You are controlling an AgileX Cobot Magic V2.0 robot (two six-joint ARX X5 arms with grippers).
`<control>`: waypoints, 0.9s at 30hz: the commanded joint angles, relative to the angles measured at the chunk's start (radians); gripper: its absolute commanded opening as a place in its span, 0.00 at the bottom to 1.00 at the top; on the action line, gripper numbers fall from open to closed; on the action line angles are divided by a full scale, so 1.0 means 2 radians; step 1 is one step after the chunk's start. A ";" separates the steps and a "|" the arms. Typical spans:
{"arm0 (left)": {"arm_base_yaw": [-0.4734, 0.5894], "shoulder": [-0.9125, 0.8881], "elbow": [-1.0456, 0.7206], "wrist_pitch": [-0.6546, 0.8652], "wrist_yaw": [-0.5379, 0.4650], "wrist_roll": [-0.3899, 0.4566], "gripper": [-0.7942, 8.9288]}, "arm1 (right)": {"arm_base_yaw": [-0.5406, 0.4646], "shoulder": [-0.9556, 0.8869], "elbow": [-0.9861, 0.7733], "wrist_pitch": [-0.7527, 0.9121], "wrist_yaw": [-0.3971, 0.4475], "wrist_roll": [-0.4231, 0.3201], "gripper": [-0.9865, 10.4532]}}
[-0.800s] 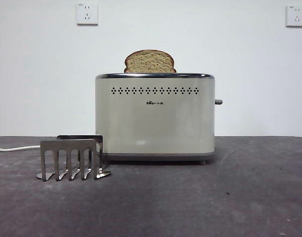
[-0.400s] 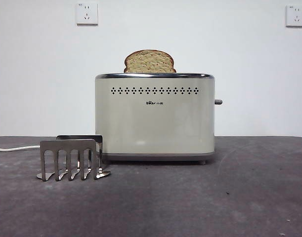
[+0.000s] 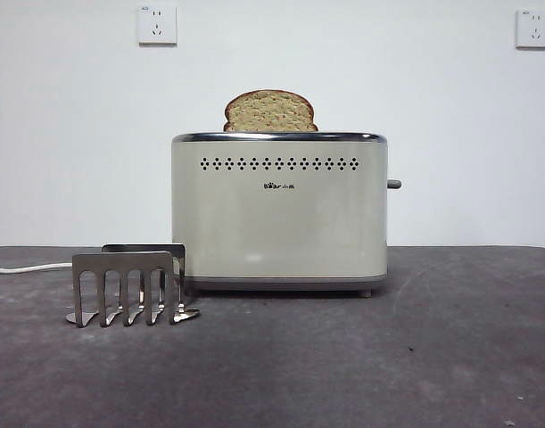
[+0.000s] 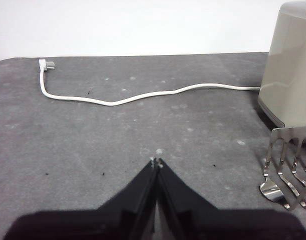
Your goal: Pick up a slice of bread from the rack,put the bread on the toaster,press the button
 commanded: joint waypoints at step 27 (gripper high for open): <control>0.001 -0.001 -0.007 0.001 -0.001 -0.003 0.08 | -0.003 -0.323 -0.354 0.495 0.204 0.086 0.09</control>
